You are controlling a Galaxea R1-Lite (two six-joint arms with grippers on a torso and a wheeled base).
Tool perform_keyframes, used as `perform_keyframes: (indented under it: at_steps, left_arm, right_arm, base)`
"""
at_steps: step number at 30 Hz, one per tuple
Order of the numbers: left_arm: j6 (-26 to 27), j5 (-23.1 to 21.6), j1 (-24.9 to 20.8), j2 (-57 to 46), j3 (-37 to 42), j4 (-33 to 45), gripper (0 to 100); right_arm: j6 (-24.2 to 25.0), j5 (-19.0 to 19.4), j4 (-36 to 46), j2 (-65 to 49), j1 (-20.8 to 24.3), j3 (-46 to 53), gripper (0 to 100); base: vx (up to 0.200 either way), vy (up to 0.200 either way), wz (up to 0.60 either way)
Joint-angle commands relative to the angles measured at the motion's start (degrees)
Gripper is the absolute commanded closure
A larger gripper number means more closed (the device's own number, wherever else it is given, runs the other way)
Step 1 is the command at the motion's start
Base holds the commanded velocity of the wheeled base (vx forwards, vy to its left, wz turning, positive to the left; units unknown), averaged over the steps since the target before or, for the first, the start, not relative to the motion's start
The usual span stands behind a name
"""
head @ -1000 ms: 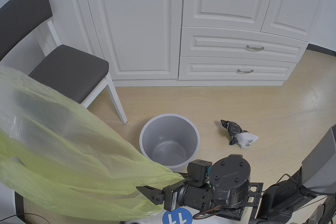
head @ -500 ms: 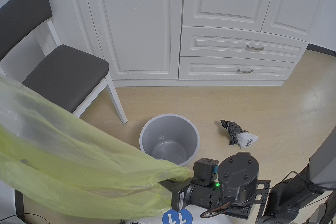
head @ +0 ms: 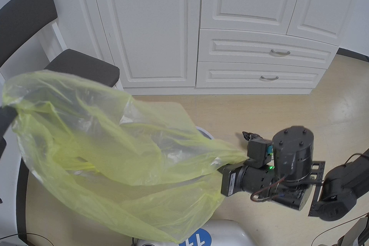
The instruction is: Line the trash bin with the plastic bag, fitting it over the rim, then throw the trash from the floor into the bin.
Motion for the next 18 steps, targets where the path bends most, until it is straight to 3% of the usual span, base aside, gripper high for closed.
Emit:
perform_keyframes:
  at_steps: [1, 4, 8, 9, 10, 11, 13, 18]
  left_arm:
    - [0.2, 0.1, 1.0, 3.8, -1.2, 5.7, 100]
    - [0.3, 0.0, 1.6, 4.3, -2.5, 9.7, 100]
    - [0.4, 0.3, 4.5, 5.7, -9.8, 24.9, 100]
    - [0.4, 0.4, 5.2, 5.9, -13.3, 31.8, 100]
    - [0.4, 0.5, 5.4, 6.0, -14.0, 33.2, 100]
    - [0.4, 1.1, 5.6, 6.3, -17.9, 41.1, 100]
    - [0.4, 2.2, 5.6, 7.2, -21.4, 47.7, 100]
    - [2.3, 6.6, 5.6, 10.5, -22.7, 50.9, 100]
  right_arm:
    - [1.5, -4.0, 9.2, -8.9, -4.0, -8.1, 100]
    - [2.7, -4.3, 10.4, -9.8, -4.1, -9.3, 100]
    - [3.1, -6.4, 10.4, -10.5, -4.2, -10.9, 100]
    - [3.3, -7.6, 10.4, -10.4, -4.4, -11.6, 100]
    - [3.3, -7.9, 10.4, -10.4, -4.4, -11.8, 100]
    - [3.4, -8.6, 10.4, -10.4, -4.4, -12.3, 100]
    - [3.5, -9.1, 10.4, -10.4, -4.4, -12.9, 100]
    - [3.5, -10.8, 10.4, -10.3, -4.4, -13.8, 100]
  base:
    - [0.0, 0.0, 0.0]
    - [0.0, 0.0, 0.0]
    - [0.0, 0.0, 0.0]
    - [0.0, 0.0, 0.0]
    - [0.0, 0.0, 0.0]
    - [0.0, 0.0, 0.0]
    - [0.0, 0.0, 0.0]
    - [0.0, 0.0, 0.0]
